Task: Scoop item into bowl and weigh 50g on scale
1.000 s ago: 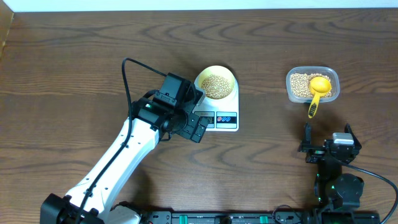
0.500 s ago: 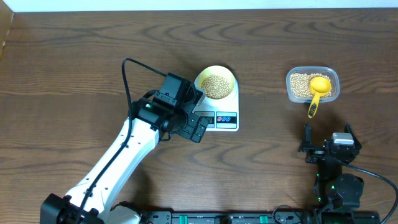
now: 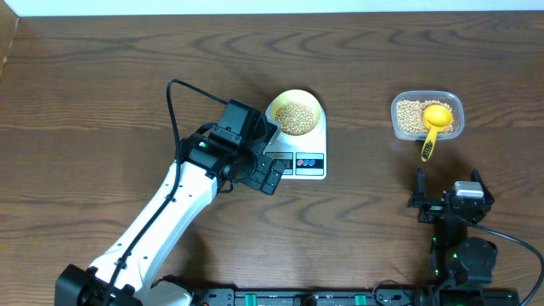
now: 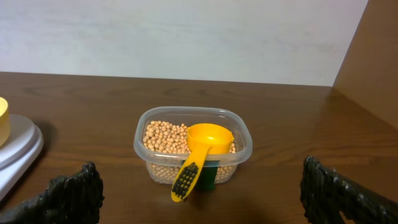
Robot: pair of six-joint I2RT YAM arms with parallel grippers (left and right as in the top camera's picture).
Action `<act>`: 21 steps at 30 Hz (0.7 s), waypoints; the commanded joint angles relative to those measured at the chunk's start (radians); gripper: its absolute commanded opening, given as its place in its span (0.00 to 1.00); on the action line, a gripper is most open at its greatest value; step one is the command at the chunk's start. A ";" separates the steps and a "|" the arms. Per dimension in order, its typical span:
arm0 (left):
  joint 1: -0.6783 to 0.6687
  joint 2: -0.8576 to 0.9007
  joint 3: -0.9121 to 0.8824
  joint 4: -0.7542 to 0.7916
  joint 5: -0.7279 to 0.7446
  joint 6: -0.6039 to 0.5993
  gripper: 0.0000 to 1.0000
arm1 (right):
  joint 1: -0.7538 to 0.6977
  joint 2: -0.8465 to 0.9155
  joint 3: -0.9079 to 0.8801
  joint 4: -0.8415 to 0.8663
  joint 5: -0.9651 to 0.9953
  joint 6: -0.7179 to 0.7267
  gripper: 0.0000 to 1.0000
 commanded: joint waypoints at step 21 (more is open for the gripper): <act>-0.001 0.007 -0.008 -0.041 -0.009 0.006 0.98 | -0.001 -0.006 -0.001 -0.005 -0.003 -0.010 0.99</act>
